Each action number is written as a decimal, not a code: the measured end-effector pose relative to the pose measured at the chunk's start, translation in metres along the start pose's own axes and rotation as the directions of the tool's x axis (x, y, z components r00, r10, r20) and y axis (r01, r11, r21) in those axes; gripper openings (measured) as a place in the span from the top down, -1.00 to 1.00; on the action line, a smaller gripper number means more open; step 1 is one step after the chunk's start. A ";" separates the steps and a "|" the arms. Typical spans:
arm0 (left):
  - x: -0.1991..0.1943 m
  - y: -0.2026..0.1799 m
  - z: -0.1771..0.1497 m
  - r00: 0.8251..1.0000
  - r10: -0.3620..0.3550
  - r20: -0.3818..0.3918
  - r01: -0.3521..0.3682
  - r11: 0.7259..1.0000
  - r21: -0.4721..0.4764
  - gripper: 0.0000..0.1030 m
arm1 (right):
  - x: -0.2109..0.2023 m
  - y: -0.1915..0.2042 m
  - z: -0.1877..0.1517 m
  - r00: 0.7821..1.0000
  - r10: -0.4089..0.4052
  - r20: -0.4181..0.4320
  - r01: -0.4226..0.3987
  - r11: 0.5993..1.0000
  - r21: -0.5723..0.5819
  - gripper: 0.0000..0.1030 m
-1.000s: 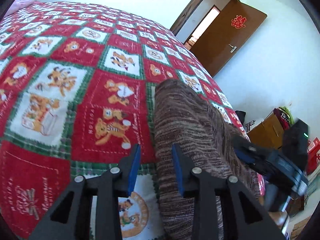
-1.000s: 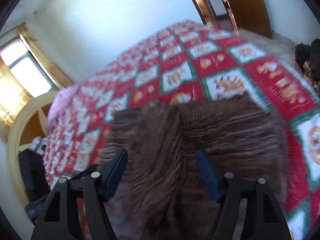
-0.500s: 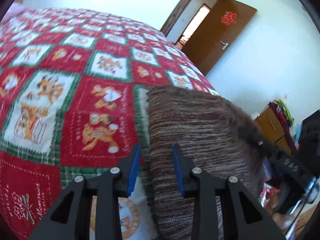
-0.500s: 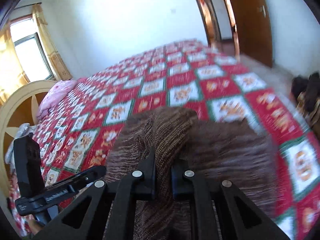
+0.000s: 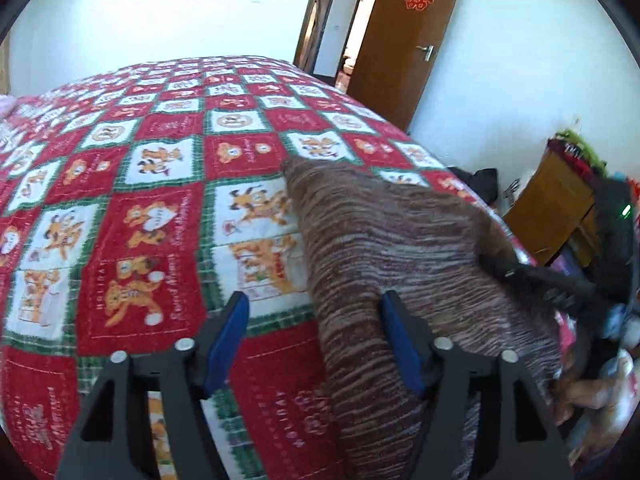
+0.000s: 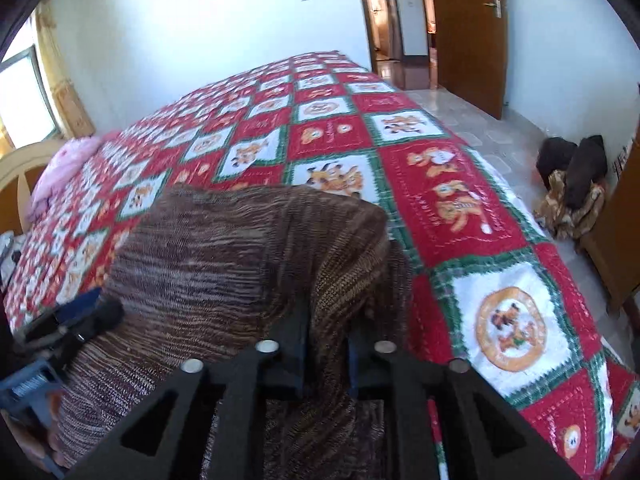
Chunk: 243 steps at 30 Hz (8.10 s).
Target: Fold small clothes
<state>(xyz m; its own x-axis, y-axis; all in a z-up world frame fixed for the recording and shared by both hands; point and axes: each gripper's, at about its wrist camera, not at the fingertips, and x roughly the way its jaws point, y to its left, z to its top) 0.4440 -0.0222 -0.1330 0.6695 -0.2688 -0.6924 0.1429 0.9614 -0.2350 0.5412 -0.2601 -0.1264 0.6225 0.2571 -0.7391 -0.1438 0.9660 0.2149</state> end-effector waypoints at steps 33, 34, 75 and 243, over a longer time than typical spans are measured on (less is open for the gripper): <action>-0.079 0.014 -0.070 0.991 -0.090 -0.095 0.085 0.995 -0.061 -0.42 | -0.081 0.037 -0.105 0.993 0.055 -0.102 -0.053 0.998 0.018 0.69; -0.080 0.015 -0.068 0.991 -0.093 -0.094 0.088 0.994 -0.064 -0.42 | -0.088 0.034 -0.104 0.994 0.032 -0.105 -0.033 0.999 -0.003 0.69; 0.028 -0.023 -0.002 0.988 0.129 -0.086 -0.131 0.991 -0.021 -0.92 | -0.036 0.018 -0.050 0.997 -0.025 0.069 0.024 1.000 0.011 0.39; -0.100 -0.242 -0.136 0.938 -0.253 -0.237 0.325 0.880 0.346 -0.72 | -0.328 -0.125 -0.296 0.902 -0.382 0.201 0.204 0.788 0.581 0.44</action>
<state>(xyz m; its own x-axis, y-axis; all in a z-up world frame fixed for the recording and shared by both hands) 0.2434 -0.2354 -0.0992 0.4189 -0.5094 -0.7517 0.5953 0.7792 -0.1962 0.1270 -0.4573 -0.0995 0.7711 -0.1424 -0.6206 0.4608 0.7974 0.3896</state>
